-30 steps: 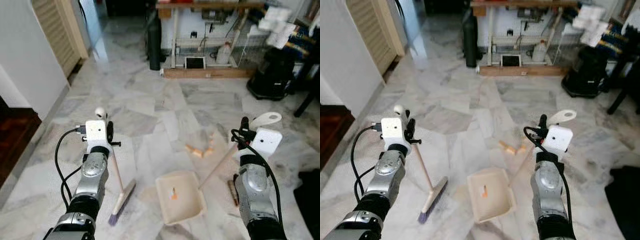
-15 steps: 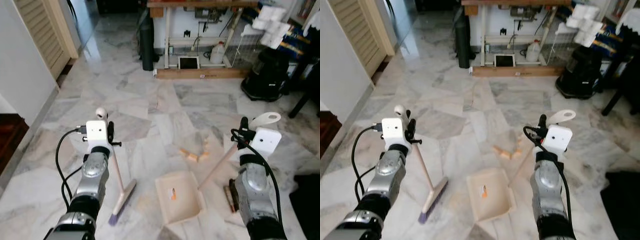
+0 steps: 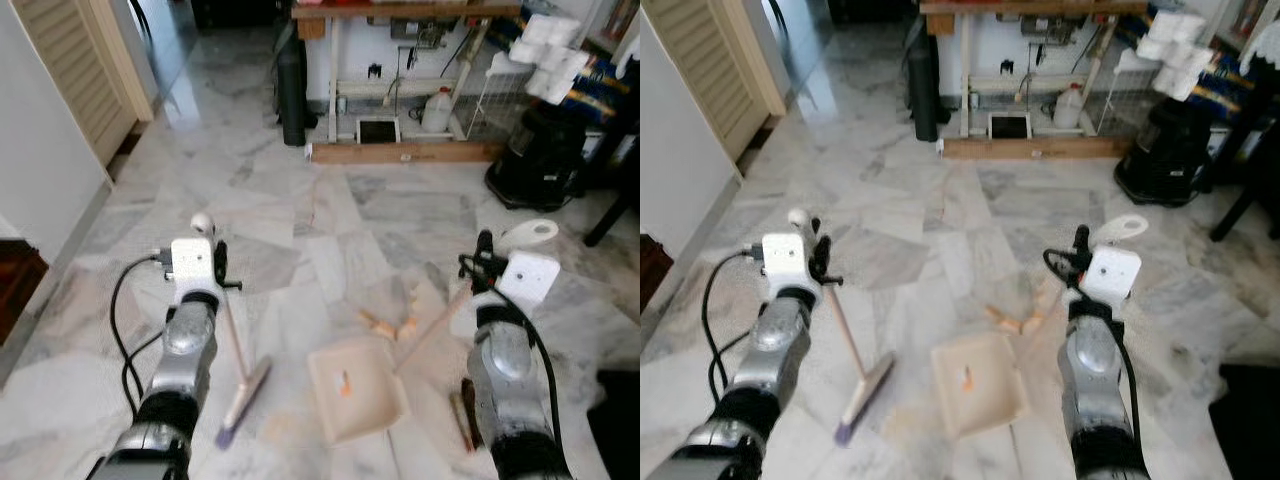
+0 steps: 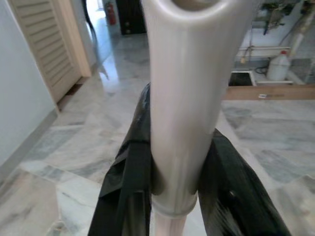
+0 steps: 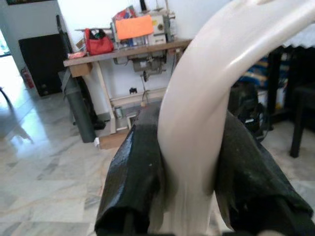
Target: Sweep floor
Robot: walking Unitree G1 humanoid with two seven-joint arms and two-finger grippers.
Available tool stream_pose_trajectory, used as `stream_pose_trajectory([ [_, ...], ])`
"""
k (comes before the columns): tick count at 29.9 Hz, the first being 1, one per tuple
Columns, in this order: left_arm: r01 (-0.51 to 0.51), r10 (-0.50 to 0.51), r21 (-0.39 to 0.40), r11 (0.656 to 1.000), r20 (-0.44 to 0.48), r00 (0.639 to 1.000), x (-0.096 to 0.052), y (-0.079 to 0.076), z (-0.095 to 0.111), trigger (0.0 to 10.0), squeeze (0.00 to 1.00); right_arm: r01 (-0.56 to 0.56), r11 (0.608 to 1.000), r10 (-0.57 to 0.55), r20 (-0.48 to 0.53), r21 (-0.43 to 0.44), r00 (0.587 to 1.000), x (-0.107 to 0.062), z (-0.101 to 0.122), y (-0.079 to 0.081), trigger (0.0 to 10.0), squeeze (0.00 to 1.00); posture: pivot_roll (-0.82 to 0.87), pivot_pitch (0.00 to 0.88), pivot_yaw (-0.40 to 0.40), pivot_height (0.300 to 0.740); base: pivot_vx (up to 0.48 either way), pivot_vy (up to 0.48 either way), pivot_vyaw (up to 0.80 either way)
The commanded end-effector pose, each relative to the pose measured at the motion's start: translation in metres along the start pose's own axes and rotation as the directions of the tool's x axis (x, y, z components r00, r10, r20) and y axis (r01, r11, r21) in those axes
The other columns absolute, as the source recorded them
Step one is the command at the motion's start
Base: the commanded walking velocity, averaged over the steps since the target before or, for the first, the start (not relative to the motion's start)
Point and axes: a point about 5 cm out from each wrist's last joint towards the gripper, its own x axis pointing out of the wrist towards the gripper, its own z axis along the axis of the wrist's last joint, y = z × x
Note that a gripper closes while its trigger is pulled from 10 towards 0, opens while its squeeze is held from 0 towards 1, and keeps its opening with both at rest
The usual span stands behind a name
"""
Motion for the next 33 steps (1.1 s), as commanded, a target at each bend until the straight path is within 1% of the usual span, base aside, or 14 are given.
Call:
stream_pose_trajectory([
  [1, 0.008, -0.008, 0.002, 1.000, 0.046, 0.999, 0.0039, -0.0007, 0.0110, 10.0, 0.00, -0.002, 1.000, 0.002, 0.054, 0.007, 0.999, 0.0054, 0.0118, 0.0022, 10.0, 0.00, -0.07, 0.055, 0.033, 0.740, 0.345, 0.000, 0.00],
  [24, -0.003, 0.002, 0.003, 1.000, 0.057, 0.998, 0.0042, 0.0014, 0.0132, 10.0, 0.00, -0.011, 1.000, 0.011, 0.059, 0.012, 0.998, 0.0065, 0.0132, 0.0044, 10.0, 0.00, -0.06, 0.055, 0.025, 0.740, 0.344, 0.000, 0.00],
  [33, 0.002, -0.002, -0.001, 1.000, 0.062, 0.998, 0.0054, -0.0006, 0.0147, 10.0, 0.00, -0.014, 1.000, 0.013, 0.063, 0.012, 0.998, 0.0076, 0.0142, 0.0047, 10.0, 0.00, -0.06, 0.046, 0.027, 0.740, 0.344, 0.000, 0.00],
])
